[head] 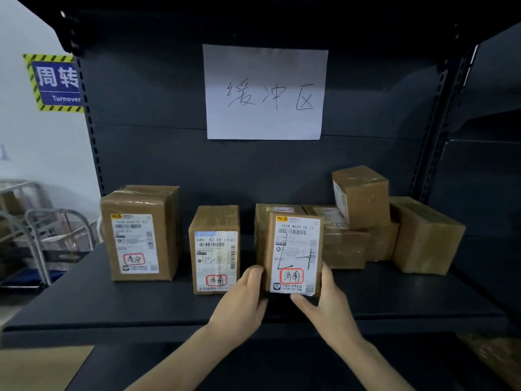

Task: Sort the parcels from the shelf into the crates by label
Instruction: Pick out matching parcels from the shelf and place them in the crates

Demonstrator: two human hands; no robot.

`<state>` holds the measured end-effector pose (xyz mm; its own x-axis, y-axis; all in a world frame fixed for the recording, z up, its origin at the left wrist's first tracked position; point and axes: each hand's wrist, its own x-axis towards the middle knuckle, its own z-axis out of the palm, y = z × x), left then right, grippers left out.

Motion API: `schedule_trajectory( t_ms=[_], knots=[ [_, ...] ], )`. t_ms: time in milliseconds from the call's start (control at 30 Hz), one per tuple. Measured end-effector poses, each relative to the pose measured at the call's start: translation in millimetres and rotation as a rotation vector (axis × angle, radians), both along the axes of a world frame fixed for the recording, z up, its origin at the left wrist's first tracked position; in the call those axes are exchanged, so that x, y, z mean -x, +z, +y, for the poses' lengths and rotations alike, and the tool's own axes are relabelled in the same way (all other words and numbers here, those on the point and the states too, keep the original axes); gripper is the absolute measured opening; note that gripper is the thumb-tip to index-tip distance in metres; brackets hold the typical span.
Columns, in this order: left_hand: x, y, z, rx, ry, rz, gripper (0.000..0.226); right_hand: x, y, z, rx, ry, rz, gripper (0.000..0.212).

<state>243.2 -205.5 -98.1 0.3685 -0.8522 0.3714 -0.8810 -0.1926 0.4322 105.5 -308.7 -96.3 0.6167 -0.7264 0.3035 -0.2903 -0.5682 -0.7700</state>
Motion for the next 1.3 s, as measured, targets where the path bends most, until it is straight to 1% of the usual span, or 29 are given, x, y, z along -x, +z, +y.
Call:
schedule_trajectory(
  t_ms=[100, 233, 433, 500, 600, 667, 700, 767, 800, 867, 900, 933, 967, 1033, 1100, 1300],
  knots=[
    [-5.2, -2.2, 9.3, -0.027, 0.0, 0.035, 0.051, -6.2, -7.0, 0.4, -0.044, -0.016, 0.015, 0.066],
    [-13.1, -3.4, 17.8, -0.098, 0.003, 0.005, 0.051, -13.7, -14.6, 1.8, -0.042, -0.034, 0.04, 0.065],
    [-21.7, -5.3, 26.8, -0.175, -0.002, -0.22, 0.052, -16.5, -15.7, 2.1, -0.012, -0.038, 0.085, 0.064],
    [-26.0, -7.3, 34.3, -0.15, 0.013, -0.256, 0.046, -15.7, -16.0, 1.5, -0.01, -0.036, 0.107, 0.064],
    [-41.8, -12.7, 49.2, -0.027, 0.096, -0.25, 0.031, -14.9, -16.3, 0.6, -0.02, -0.032, 0.134, 0.063],
    [-57.2, -15.2, 57.4, 0.053, 0.205, -0.164, 0.028, -16.2, -16.2, 0.9, -0.029, -0.029, 0.143, 0.063],
    [-65.3, -15.7, 59.5, 0.067, 0.264, -0.1, 0.031, -17.3, -16.1, 1.4, -0.035, -0.027, 0.142, 0.063],
    [-83.4, -16.7, 58.9, 0.055, 0.349, 0.062, 0.047, -21.3, -16.0, 3.3, -0.036, -0.021, 0.138, 0.063],
    [-92.7, -16.9, 57.0, 0.033, 0.358, 0.15, 0.06, -23.9, -15.9, 4.6, -0.036, -0.017, 0.14, 0.063],
    [-109.4, -16.5, 52.6, -0.041, 0.298, 0.293, 0.088, -28.9, -15.3, 7.6, -0.048, -0.011, 0.144, 0.065],
    [-115.5, -15.5, 50.2, -0.076, 0.244, 0.345, 0.097, -31.4, -15.2, 8.7, -0.053, -0.006, 0.143, 0.066],
    [-118.7, -14.0, 48.0, -0.104, 0.192, 0.399, 0.101, -33.5, -15.2, 9.7, -0.05, -0.001, 0.142, 0.067],
    [-120.0, -12.9, 45.9, -0.123, 0.147, 0.46, 0.101, -35.3, -15.3, 10.6, -0.045, 0.003, 0.142, 0.069],
    [-118.3, -9.9, 43.4, -0.137, 0.085, 0.549, 0.093, -38.0, -15.6, 12.2, -0.038, 0.011, 0.145, 0.07],
    [-113.3, -7.1, 43.4, -0.122, 0.051, 0.581, 0.086, -39.5, -15.2, 13.5, -0.04, 0.017, 0.145, 0.07],
    [-108.0, -11.8, 61.9, -0.066, 0.048, 0.637, 0.09, -39.4, -10.4, 19.0, -0.063, 0.082, 0.147, 0.064]
  ],
)
